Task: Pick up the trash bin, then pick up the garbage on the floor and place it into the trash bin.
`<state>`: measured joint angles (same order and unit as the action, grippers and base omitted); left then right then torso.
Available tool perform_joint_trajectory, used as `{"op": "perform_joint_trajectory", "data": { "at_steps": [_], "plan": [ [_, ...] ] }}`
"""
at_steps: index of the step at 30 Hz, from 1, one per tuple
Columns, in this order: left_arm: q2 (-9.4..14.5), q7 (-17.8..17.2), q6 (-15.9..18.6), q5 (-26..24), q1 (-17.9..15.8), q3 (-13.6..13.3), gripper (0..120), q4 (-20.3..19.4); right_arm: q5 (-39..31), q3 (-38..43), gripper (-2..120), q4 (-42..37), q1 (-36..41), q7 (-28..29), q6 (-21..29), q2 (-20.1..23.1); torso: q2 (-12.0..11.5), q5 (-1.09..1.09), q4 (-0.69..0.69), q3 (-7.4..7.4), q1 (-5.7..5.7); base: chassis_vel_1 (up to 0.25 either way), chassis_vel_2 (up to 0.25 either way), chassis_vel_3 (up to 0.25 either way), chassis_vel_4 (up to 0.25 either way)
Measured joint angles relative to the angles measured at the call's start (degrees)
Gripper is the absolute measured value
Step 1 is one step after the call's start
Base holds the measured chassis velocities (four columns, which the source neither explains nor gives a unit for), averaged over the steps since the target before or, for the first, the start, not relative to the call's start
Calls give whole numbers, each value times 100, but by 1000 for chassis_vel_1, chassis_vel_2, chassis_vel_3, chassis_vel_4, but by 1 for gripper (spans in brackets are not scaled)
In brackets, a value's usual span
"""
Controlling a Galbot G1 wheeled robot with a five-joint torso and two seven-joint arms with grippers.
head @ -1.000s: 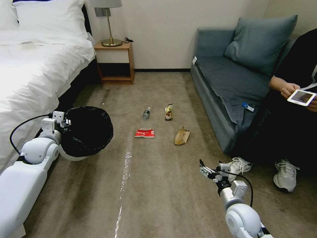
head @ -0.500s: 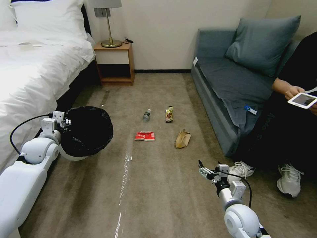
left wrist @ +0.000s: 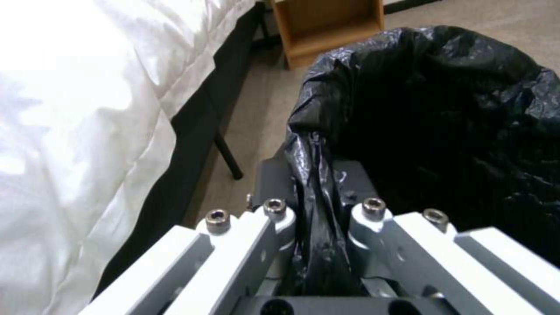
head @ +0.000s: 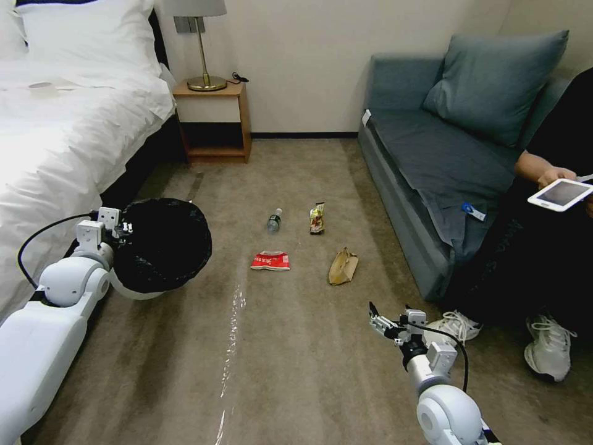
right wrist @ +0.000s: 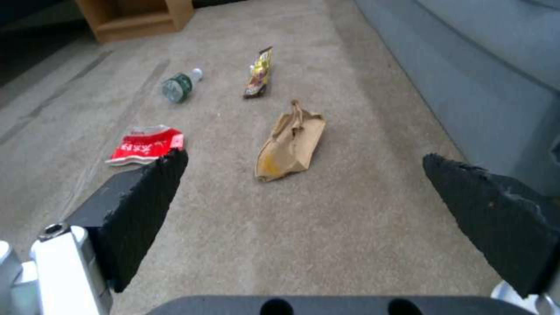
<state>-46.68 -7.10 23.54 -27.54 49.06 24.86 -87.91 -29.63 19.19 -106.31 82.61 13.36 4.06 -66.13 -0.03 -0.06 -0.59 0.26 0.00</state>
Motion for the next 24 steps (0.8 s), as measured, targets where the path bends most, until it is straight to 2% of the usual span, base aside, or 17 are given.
{"op": "perform_joint_trajectory", "data": {
  "at_steps": [24],
  "plan": [
    [8, -2, -38, -16, 100, 52, 6, -83, 130, 23, 100, -4, 164, -13, -66, -85, 0, 0, -1, 0, 0, -78, 76, 81, -80]
  ]
}}
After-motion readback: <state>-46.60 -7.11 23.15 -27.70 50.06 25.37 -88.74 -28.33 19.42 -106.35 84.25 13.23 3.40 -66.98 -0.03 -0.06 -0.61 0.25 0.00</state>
